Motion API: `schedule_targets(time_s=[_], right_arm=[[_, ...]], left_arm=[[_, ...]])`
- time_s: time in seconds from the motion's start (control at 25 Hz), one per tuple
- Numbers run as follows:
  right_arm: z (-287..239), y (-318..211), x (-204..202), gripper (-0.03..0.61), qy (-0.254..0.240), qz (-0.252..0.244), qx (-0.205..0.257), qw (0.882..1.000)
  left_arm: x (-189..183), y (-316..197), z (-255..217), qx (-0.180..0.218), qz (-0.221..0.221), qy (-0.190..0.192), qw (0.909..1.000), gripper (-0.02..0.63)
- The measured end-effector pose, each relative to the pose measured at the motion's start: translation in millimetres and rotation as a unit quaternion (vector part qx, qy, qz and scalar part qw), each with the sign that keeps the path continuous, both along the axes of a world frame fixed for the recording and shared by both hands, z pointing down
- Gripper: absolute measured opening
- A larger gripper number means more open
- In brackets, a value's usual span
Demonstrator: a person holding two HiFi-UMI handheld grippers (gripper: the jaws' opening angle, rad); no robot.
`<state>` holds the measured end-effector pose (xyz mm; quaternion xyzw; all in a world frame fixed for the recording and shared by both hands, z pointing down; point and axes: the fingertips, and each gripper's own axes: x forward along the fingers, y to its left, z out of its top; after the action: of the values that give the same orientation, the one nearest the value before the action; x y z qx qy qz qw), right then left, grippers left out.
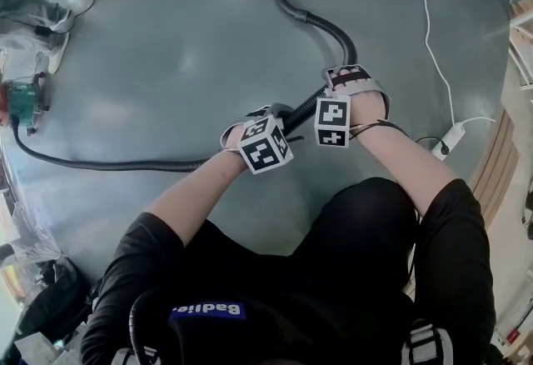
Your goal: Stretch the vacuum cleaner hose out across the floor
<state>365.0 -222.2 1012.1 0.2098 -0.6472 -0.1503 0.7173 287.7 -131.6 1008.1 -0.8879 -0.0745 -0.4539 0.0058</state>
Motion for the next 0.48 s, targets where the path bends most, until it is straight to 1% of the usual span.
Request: schedule_targets(time_s=[0.04,0.08,0.16,0.24,0.32,0.4,0.48], right_arm=[[0.4,3.8,1.1,0.177,0.004,-0.014,0.0,1.0],[1.6,6.9,2.0,0.183,0.002,-0.032,0.001,0.999],[8.1,11.1,7.7,0.186,-0.014,-0.074,0.003,0.997],[21.0,10.3,25.2,0.187,-0.025,-0.103,0.0,0.994],[32.1,5.2,39.7,0.2,-0.056,-0.128,-0.006,0.99],[39.6,-3.9,50.6,0.203,-0.084,-0.157,-0.009,0.984],[45.7,-16.0,62.4,0.204,-0.096,-0.172,-0.008,0.98]], left_arm=[[3.5,3.5,0.3,-0.003,0.006,0.001,1.0,0.236],[5.3,7.3,-0.9,-0.007,0.014,0.006,0.9999,0.227],[5.4,15.5,-4.5,-0.012,0.036,0.016,0.9991,0.218],[2.5,25.4,-6.8,-0.02,0.064,0.022,0.9975,0.215],[-0.6,33.7,-11.1,-0.033,0.084,0.029,0.9955,0.215],[-1.0,36.7,-19.6,-0.041,0.092,0.037,0.9942,0.216],[-0.4,39.3,-28.9,-0.049,0.098,0.044,0.993,0.216]])
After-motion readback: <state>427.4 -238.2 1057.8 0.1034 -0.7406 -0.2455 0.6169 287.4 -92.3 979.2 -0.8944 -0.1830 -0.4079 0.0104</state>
